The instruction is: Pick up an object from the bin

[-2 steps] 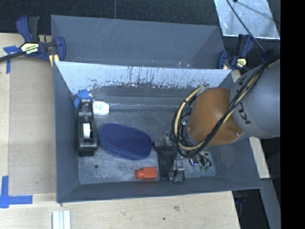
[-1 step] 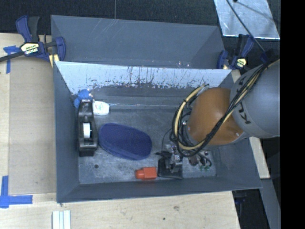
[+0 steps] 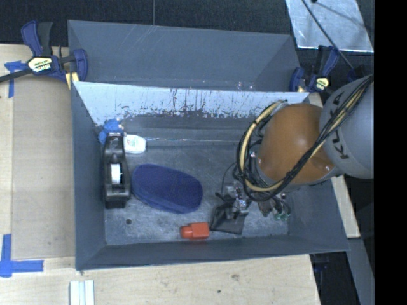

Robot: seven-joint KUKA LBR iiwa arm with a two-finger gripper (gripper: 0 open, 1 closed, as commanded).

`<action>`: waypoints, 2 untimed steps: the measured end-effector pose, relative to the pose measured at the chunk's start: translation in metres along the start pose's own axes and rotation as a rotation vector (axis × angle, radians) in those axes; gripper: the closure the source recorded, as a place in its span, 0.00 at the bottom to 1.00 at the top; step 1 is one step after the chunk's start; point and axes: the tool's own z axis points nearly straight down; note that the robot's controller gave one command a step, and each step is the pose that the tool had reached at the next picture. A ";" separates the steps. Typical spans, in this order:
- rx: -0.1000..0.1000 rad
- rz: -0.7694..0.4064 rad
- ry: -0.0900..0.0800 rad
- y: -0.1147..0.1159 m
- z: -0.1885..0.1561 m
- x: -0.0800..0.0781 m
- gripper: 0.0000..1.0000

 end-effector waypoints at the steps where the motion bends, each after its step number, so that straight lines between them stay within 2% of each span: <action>1: 0.000 0.002 0.001 0.000 -0.003 -0.001 1.00; 2: 0.000 0.005 0.000 0.000 -0.033 -0.003 1.00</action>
Offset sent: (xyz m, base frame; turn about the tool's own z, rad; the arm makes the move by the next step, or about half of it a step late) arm 0.0000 0.0001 0.0030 0.0000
